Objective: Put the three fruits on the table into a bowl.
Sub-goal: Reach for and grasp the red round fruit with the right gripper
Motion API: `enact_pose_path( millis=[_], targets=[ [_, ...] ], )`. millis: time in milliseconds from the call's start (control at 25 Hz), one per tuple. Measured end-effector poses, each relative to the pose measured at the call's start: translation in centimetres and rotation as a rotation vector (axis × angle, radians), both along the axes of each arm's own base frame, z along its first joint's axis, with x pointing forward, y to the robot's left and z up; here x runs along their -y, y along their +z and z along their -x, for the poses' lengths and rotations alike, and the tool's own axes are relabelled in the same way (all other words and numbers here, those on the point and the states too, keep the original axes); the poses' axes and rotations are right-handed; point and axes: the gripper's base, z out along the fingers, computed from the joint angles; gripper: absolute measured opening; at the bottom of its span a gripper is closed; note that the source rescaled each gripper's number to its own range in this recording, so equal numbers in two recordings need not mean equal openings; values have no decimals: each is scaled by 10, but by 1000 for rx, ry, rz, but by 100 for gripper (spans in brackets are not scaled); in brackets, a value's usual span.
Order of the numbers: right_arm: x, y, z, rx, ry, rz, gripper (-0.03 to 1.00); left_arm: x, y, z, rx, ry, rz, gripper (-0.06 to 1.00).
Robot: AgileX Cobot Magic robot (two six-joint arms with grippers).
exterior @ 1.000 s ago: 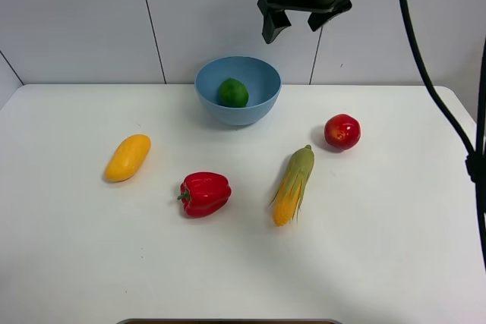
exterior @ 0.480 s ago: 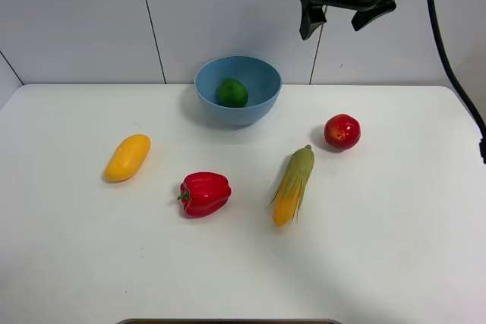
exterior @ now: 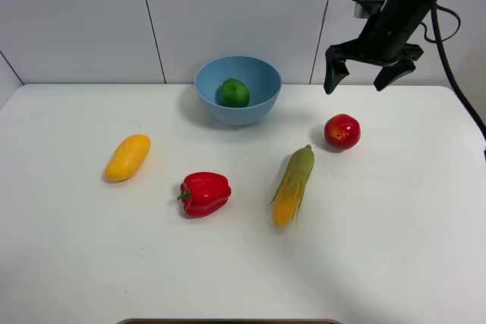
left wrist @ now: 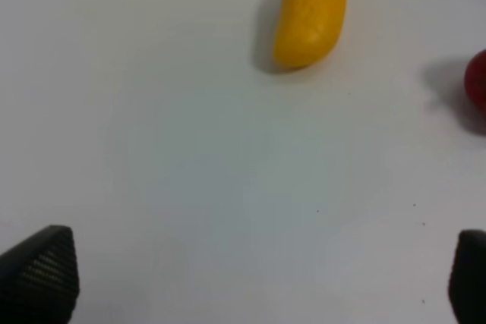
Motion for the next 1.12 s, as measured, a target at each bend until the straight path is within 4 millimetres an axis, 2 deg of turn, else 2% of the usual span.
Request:
enact_pose_path(
  millis=[240, 760, 1120],
  targets=[
    [3, -23, 2, -5, -14, 7, 100, 0, 0, 0, 0, 0, 0, 100],
    [3, -77, -12, -101, -15, 39, 100, 0, 0, 0, 0, 0, 0, 100],
    [26, -92, -19, -115, -79, 26, 100, 0, 0, 0, 0, 0, 0, 100]
  ],
)
